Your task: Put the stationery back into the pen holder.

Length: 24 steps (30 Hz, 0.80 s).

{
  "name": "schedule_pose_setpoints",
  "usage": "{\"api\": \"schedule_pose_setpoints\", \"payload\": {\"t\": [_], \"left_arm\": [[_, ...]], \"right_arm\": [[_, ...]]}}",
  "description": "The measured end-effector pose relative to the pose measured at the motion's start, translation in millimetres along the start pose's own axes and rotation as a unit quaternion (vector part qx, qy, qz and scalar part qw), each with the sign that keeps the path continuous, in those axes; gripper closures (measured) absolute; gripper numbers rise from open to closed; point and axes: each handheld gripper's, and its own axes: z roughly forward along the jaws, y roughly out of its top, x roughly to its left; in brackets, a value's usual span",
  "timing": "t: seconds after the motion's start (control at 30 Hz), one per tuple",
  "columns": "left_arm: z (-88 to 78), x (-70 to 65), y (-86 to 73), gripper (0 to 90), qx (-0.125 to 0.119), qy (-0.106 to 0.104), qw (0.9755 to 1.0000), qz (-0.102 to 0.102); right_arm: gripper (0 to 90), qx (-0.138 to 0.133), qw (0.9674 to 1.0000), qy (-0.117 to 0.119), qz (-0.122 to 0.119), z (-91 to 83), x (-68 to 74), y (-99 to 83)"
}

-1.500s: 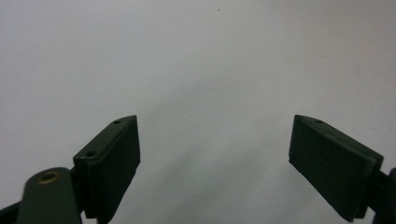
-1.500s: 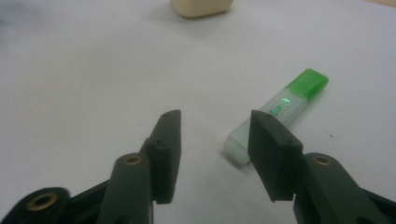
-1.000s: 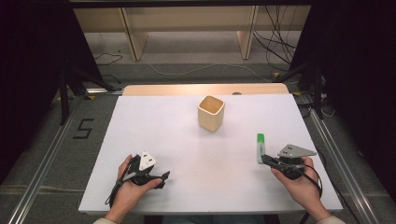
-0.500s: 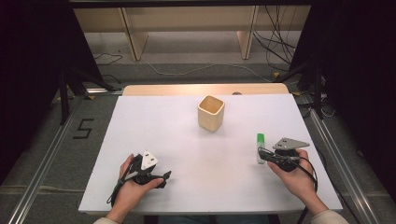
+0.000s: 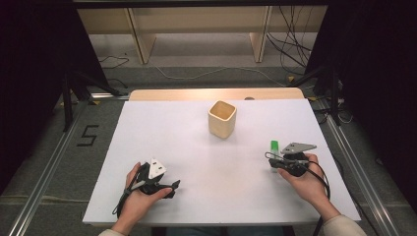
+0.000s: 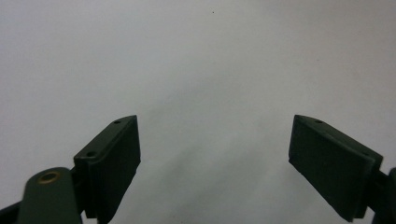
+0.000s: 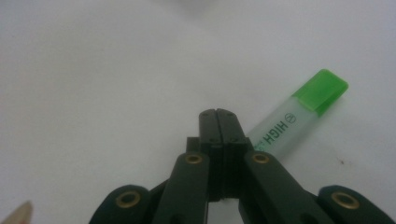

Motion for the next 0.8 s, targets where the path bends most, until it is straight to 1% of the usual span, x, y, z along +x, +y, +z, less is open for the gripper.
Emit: {"api": "schedule_pose_setpoints", "payload": {"t": [0.03, 0.1, 0.37, 0.47, 0.67, 0.8], "left_arm": [[0.0, 0.0, 0.1, 16.5, 0.0, 0.001, 1.0, 0.001], [-0.2, 0.0, 0.1, 16.5, 0.002, 0.0, 1.0, 0.002], [-0.2, 0.0, 0.0, 16.5, 0.002, 0.0, 1.0, 0.002], [-0.3, 0.1, 0.1, 16.6, 0.002, -0.001, 1.0, 0.002], [0.0, 0.1, 0.0, 16.6, 0.002, 0.0, 1.0, 0.003], [-0.2, 0.0, 0.0, 16.5, 0.002, 0.0, 1.0, 0.003]], "right_arm": [[90.0, 0.0, 1.0, 0.0, 0.0, 0.0, 0.0, 0.0], [90.0, 0.011, 0.9999, 0.003, -0.005, 3.8, 0.3, 0.5], [90.0, 0.025, 0.9997, 0.002, -0.006, 9.4, 0.5, 2.2], [90.0, 0.025, 0.9996, 0.002, -0.012, 11.8, 0.3, 2.9], [90.0, 0.027, 0.9996, 0.001, -0.009, 13.4, 1.4, 3.8], [90.0, 0.031, 0.9994, 0.002, -0.012, 13.7, 1.3, 3.3]]}}
